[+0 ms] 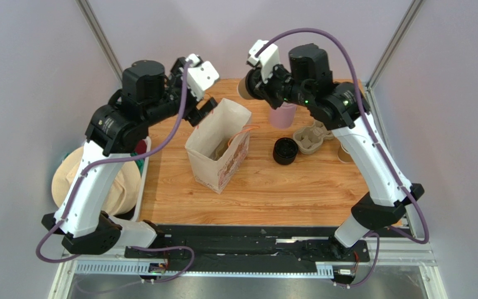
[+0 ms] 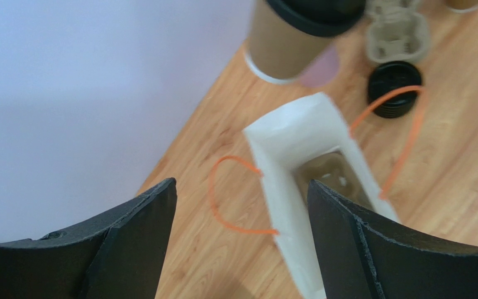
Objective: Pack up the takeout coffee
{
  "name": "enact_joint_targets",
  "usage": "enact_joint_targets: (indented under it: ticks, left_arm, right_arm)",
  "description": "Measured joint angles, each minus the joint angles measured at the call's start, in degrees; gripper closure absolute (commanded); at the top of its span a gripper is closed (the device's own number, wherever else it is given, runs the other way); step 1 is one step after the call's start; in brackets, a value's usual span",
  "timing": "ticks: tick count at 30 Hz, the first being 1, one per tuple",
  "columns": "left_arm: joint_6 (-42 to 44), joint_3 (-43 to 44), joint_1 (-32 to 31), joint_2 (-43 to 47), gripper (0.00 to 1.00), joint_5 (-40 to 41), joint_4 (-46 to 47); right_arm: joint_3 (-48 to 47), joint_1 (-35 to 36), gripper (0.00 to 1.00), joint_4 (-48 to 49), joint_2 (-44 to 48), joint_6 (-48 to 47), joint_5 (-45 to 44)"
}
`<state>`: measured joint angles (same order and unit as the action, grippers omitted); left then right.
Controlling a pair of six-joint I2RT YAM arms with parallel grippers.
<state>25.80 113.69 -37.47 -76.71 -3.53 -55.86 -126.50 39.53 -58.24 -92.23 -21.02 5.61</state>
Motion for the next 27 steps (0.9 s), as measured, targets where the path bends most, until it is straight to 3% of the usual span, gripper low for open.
enact_joint_targets:
  ticks: [6, 13, 15, 23, 27]
  left_arm:
    - [-0.37, -5.29, 9.18, 2.91, 0.12, 0.85, 3.45]
    - [-1.2, -12.46, 13.94, 1.88, 0.18, -3.28, 5.53]
    - [-1.7, -13.84, 15.65, 0.46, 0.26, -5.03, 6.21]
    - [-2.78, -15.21, 17.62, -1.55, 0.41, -8.98, 9.18]
    - [-2.99, -15.67, 17.77, -2.93, 0.61, -10.69, 9.66]
  right_arm:
    - [-0.68, 5.33, 1.0, -1.38, -4.39, 0.04, 0.44]
    - [-1.09, 8.26, 1.0, -2.58, -8.07, 0.07, 0.5]
    - [-1.09, 8.81, 1.0, -3.54, -9.42, 0.09, 0.5]
    - [-3.43, 9.35, 1.0, -5.64, -14.34, 0.2, 0.63]
    - [-5.11, 9.4, 1.0, -5.84, -17.07, 0.39, 1.01]
